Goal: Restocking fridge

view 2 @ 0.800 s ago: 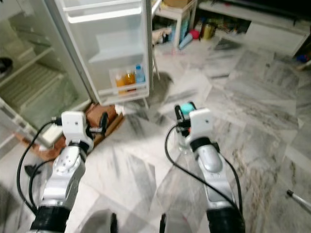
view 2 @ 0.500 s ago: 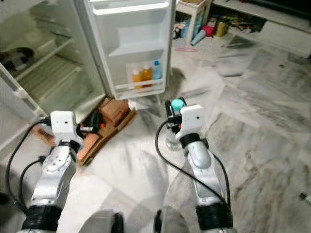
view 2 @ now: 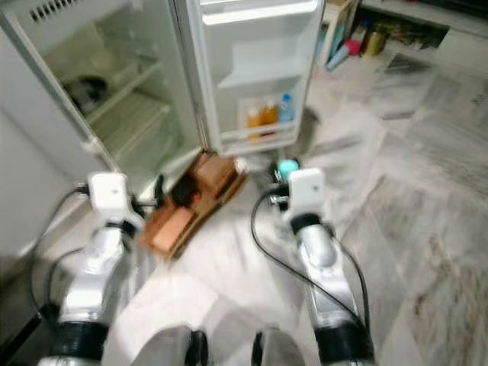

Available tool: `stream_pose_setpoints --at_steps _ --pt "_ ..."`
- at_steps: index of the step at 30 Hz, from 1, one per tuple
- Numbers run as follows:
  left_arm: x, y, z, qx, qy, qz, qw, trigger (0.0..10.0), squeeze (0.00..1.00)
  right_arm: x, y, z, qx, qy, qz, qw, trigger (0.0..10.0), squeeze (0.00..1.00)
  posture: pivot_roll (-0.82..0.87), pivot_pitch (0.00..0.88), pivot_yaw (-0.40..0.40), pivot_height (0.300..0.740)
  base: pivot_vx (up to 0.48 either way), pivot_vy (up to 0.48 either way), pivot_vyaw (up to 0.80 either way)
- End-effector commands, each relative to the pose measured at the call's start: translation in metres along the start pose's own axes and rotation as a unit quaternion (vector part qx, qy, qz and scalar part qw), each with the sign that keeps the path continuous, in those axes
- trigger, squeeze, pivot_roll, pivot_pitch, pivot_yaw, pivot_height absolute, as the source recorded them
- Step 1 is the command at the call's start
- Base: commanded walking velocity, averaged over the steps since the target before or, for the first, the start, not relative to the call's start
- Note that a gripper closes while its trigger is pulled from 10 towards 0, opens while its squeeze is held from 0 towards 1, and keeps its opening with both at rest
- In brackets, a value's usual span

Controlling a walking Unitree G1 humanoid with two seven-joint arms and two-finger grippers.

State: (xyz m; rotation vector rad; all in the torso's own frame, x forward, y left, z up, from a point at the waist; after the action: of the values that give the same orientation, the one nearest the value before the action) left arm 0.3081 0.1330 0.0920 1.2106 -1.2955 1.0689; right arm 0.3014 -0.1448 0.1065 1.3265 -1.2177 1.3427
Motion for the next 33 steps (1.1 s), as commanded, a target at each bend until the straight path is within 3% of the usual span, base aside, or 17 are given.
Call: stream_pose_setpoints --at_steps 1,13,33 --pt "0.002 0.000 0.002 -0.014 0.002 0.008 1.000 10.0 0.00 0.014 -0.003 -0.001 0.009 0.015 0.027 0.999 10.0 0.00 -0.01 0.121 -0.016 0.740 0.000 0.000 0.00" --pt "0.004 0.000 0.004 -0.030 0.007 0.014 0.999 10.0 0.00 0.018 -0.005 0.004 -0.003 0.008 0.037 0.999 10.0 0.00 -0.01 0.136 -0.009 0.740 0.352 0.000 0.00" --pt "0.003 0.000 0.008 -0.031 0.011 0.012 0.999 10.0 0.00 0.018 -0.004 -0.008 0.030 0.016 0.042 0.999 10.0 0.00 -0.01 0.142 -0.012 0.740 0.382 0.000 0.15"
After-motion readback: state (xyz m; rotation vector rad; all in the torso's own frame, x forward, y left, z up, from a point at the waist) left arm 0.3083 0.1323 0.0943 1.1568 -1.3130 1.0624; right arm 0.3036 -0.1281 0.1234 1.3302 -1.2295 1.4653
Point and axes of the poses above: a point about 5 cm out from each wrist's last joint towards the gripper, its own y axis pointing back from the gripper into the wrist, its own x axis along the axis of the wrist's last joint, z = x × y, the point moved 2 cm from there along -y, pointing out of the wrist towards the gripper, and after that the axes turned 8 degrees about -y, right-handed, at the moved point
